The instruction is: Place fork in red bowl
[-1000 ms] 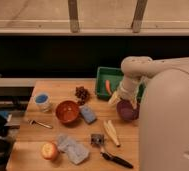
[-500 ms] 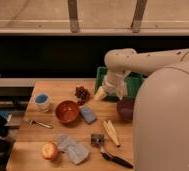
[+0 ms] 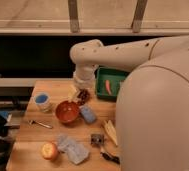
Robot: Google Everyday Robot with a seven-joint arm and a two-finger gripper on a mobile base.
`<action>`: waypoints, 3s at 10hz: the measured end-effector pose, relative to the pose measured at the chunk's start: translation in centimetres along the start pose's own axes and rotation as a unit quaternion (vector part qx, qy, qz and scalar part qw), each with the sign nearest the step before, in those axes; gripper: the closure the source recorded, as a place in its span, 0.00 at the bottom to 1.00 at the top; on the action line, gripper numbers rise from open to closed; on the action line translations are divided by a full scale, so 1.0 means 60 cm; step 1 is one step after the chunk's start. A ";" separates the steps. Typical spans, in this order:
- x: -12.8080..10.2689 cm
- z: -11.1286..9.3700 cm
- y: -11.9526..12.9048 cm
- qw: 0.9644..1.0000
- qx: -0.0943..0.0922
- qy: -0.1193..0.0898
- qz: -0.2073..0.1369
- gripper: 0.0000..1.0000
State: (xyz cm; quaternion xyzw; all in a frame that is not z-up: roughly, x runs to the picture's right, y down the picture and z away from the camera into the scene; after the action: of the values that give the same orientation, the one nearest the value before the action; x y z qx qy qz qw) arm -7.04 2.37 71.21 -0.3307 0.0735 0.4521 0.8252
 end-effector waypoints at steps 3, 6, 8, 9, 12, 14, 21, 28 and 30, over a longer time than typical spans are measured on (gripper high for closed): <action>-0.011 -0.005 0.037 0.999 -0.005 -0.001 -0.035 0.20; -0.013 -0.004 0.041 0.999 -0.007 -0.001 -0.036 0.20; -0.014 -0.004 0.043 0.999 -0.008 -0.002 -0.036 0.20; -0.015 -0.002 0.044 0.999 -0.008 -0.003 -0.039 0.20; -0.043 0.021 0.088 0.996 -0.018 -0.013 -0.082 0.20; -0.078 0.049 0.141 0.993 -0.030 -0.016 -0.117 0.20; -0.085 0.145 0.244 0.976 -0.077 -0.003 -0.205 0.20; -0.089 0.181 0.305 0.965 -0.093 0.009 -0.243 0.20; -0.088 0.181 0.303 0.966 -0.093 0.009 -0.242 0.20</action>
State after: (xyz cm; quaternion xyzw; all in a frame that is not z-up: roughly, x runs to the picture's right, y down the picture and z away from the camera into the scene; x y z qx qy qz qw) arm -26.50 12.11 73.11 -0.4180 -0.0438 0.2410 0.8748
